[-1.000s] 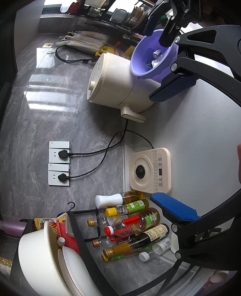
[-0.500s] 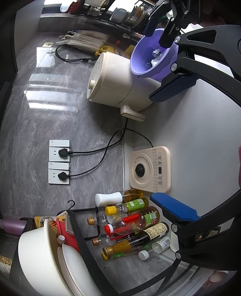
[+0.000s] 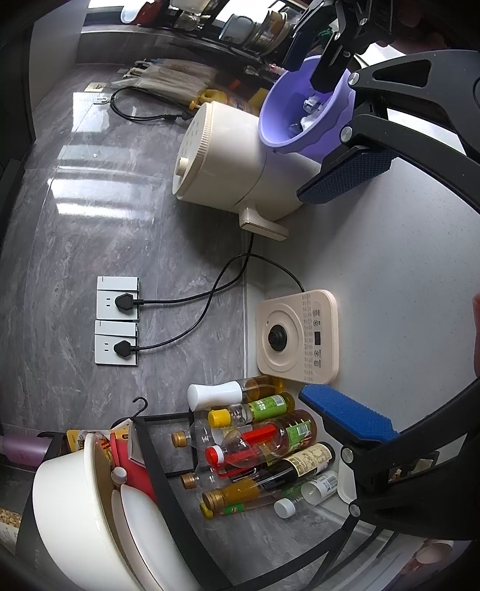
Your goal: Collect trash
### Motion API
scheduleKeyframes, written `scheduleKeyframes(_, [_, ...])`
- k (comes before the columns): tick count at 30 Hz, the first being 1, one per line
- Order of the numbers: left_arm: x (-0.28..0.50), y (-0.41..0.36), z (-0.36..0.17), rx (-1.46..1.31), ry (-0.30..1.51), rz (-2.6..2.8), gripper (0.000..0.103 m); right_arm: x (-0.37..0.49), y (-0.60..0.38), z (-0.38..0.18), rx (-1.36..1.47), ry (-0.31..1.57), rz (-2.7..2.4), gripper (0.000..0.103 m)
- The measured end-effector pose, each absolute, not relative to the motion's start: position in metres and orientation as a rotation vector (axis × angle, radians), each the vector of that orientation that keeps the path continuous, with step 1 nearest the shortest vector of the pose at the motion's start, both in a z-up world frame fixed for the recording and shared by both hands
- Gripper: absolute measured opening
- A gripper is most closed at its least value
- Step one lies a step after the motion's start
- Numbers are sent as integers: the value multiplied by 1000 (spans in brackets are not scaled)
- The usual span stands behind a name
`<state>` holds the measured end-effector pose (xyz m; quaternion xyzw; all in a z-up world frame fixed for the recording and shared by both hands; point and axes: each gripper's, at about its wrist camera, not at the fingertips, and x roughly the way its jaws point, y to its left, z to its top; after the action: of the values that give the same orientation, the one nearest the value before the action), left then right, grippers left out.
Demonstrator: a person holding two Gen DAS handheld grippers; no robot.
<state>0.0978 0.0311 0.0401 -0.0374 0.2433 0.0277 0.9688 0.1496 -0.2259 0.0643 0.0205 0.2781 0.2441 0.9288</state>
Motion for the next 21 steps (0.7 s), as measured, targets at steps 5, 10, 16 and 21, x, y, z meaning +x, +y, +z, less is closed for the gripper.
scheduleKeyframes(5, [100,32,38,-78,497,56,97,150,-225,63,37,574,500,95])
scheduleKeyframes(10, [101,30,35,-71,501,64,97,150,-225,59,35,581,498,95])
scheduleKeyframes(16, [104,27,33,-71,510,52,97,152,-230,56,42,589,489,95])
scheduleKeyframes(21, [105,25,31,-65,518,44,97,152,-232,53,43,599,482,95])
